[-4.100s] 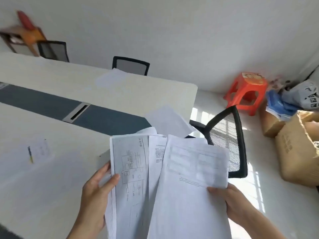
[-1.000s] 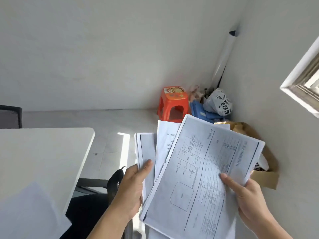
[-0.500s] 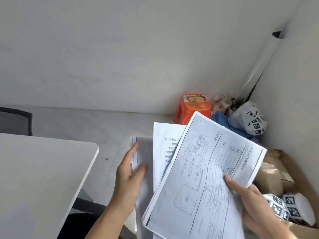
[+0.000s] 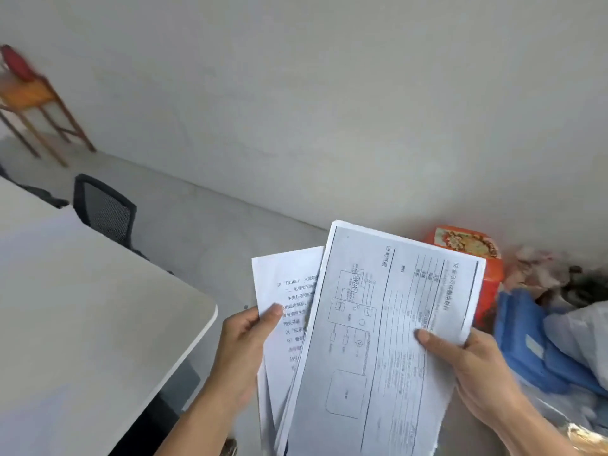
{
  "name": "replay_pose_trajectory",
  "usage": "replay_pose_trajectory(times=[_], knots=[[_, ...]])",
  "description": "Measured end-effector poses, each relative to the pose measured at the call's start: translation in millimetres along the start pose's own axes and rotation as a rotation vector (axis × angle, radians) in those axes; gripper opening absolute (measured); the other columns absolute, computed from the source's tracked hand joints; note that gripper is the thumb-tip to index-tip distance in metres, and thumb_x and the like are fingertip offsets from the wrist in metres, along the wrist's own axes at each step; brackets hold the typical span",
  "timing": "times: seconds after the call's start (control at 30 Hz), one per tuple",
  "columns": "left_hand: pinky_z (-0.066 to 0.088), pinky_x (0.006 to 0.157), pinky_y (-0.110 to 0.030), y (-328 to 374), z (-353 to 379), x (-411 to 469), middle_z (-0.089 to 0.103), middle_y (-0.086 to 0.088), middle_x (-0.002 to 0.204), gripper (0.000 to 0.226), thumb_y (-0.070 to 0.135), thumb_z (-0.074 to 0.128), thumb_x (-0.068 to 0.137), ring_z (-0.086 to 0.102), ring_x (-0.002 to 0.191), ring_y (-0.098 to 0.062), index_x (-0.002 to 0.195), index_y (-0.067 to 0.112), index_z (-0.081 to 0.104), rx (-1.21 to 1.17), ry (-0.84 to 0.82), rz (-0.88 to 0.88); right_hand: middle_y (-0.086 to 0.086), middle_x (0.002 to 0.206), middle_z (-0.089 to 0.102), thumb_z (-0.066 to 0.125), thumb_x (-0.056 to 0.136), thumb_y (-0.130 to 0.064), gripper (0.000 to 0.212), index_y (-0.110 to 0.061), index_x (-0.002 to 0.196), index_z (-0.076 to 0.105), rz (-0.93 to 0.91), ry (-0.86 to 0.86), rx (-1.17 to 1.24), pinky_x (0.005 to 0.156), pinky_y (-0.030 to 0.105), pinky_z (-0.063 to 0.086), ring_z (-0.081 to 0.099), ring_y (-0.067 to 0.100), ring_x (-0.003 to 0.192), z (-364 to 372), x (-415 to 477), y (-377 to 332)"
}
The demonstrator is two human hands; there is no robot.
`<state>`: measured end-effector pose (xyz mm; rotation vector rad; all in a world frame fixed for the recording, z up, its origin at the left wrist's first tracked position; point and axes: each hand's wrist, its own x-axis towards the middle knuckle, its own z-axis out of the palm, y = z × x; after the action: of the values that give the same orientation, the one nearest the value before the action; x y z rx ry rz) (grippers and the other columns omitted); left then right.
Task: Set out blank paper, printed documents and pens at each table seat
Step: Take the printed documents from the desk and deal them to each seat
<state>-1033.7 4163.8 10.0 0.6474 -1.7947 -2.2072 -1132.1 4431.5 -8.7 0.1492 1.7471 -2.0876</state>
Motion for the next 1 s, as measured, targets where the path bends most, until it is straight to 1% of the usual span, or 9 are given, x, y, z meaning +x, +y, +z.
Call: replay_pose_trajectory(times=[0.07, 0.17, 0.3, 0.47, 0.53, 0.63, 0.73, 0.87, 1.0], knots=[[0.046, 0.078, -0.018, 3.2, -8.4, 28.6, 0.072, -0.002, 0.083, 0.030, 0.023, 0.060, 0.093, 0.065, 0.081, -0.010, 0.074, 0.001, 0.069, -0.001, 0.034, -0.027, 0.022, 0.098, 0.075, 0.091, 0.054, -0.014, 0.041, 0.002, 0.089, 0.077, 0.012, -0.062, -0.045, 0.068, 0.037, 0.062, 0.073, 0.038, 0.089, 11.6, 36.2, -9.0], [0.029, 0.082, -0.032, 8.7, -25.3, 80.2, 0.044, 0.000, 0.087, 0.050, 0.057, 0.067, 0.079, 0.041, 0.083, -0.014, 0.072, 0.009, 0.053, 0.082, 0.092, 0.010, 0.027, 0.098, 0.073, 0.074, 0.069, 0.000, 0.022, 0.008, 0.090, 0.074, 0.050, -0.164, -0.074, 0.068, 0.041, 0.062, 0.072, 0.043, 0.088, 40.6, 90.1, -22.6], [0.028, 0.085, -0.034, 23.2, -34.1, 142.3, 0.043, 0.001, 0.095, 0.053, 0.073, 0.066, 0.070, 0.040, 0.091, -0.015, 0.086, 0.024, 0.051, 0.037, 0.119, -0.012, 0.028, 0.102, 0.072, 0.076, 0.066, 0.000, 0.034, 0.006, 0.099, 0.072, 0.099, -0.257, -0.114, 0.076, 0.048, 0.060, 0.070, 0.046, 0.092, 88.1, 153.2, -37.5], [0.038, 0.073, -0.017, 64.7, -53.3, 204.3, 0.072, 0.016, 0.064, 0.029, 0.032, 0.060, 0.092, 0.065, 0.068, 0.004, 0.066, 0.022, 0.069, -0.006, 0.125, -0.030, 0.026, 0.102, 0.073, 0.072, 0.071, -0.001, 0.032, 0.008, 0.102, 0.070, 0.093, -0.230, -0.082, 0.084, 0.049, 0.057, 0.071, 0.043, 0.091, 156.1, 228.5, -55.3], [0.046, 0.079, -0.016, 70.0, -62.9, 225.9, 0.077, 0.009, 0.084, 0.018, 0.029, 0.065, 0.089, 0.069, 0.085, -0.001, 0.082, 0.016, 0.075, 0.052, 0.118, -0.008, 0.024, 0.099, 0.074, 0.071, 0.073, -0.001, 0.029, 0.008, 0.100, 0.070, 0.086, -0.205, -0.076, 0.079, 0.046, 0.060, 0.072, 0.041, 0.089, 176.5, 254.1, -57.6], [0.050, 0.094, -0.036, 74.6, -82.5, 252.8, 0.076, -0.007, 0.100, 0.026, 0.036, 0.068, 0.083, 0.068, 0.097, -0.022, 0.091, 0.013, 0.077, 0.131, 0.182, 0.008, 0.023, 0.094, 0.075, 0.071, 0.073, -0.002, 0.026, 0.007, 0.098, 0.070, 0.099, -0.238, -0.108, 0.068, 0.040, 0.062, 0.074, 0.038, 0.083, 206.2, 291.3, -60.3], [0.056, 0.083, -0.037, 75.5, -98.6, 282.0, 0.078, -0.001, 0.085, 0.025, 0.035, 0.067, 0.080, 0.069, 0.081, -0.014, 0.076, 0.012, 0.077, 0.113, 0.264, -0.025, 0.022, 0.098, 0.075, 0.074, 0.071, -0.007, 0.032, 0.004, 0.101, 0.071, 0.152, -0.372, -0.199, 0.082, 0.050, 0.057, 0.073, 0.040, 0.088, 238.4, 331.4, -63.1], [0.056, 0.087, -0.048, 84.1, -115.3, 323.4, 0.077, -0.011, 0.093, 0.026, 0.028, 0.066, 0.081, 0.073, 0.089, -0.029, 0.090, 0.006, 0.077, 0.052, 0.429, -0.064, 0.022, 0.102, 0.074, 0.081, 0.071, -0.010, 0.029, 0.000, 0.097, 0.075, 0.267, -0.577, -0.275, 0.087, 0.055, 0.055, 0.072, 0.041, 0.092, 282.8, 393.6, -66.5], [0.055, 0.090, -0.051, 99.0, -129.0, 370.4, 0.077, -0.011, 0.095, 0.016, 0.014, 0.063, 0.090, 0.073, 0.091, -0.029, 0.091, 0.009, 0.078, -0.013, 0.643, -0.070, 0.017, 0.108, 0.074, 0.069, 0.080, -0.010, 0.032, 0.000, 0.111, 0.069, 0.315, -0.706, -0.277, 0.076, 0.040, 0.061, 0.071, 0.036, 0.098, 327.9, 468.2, -77.0]])
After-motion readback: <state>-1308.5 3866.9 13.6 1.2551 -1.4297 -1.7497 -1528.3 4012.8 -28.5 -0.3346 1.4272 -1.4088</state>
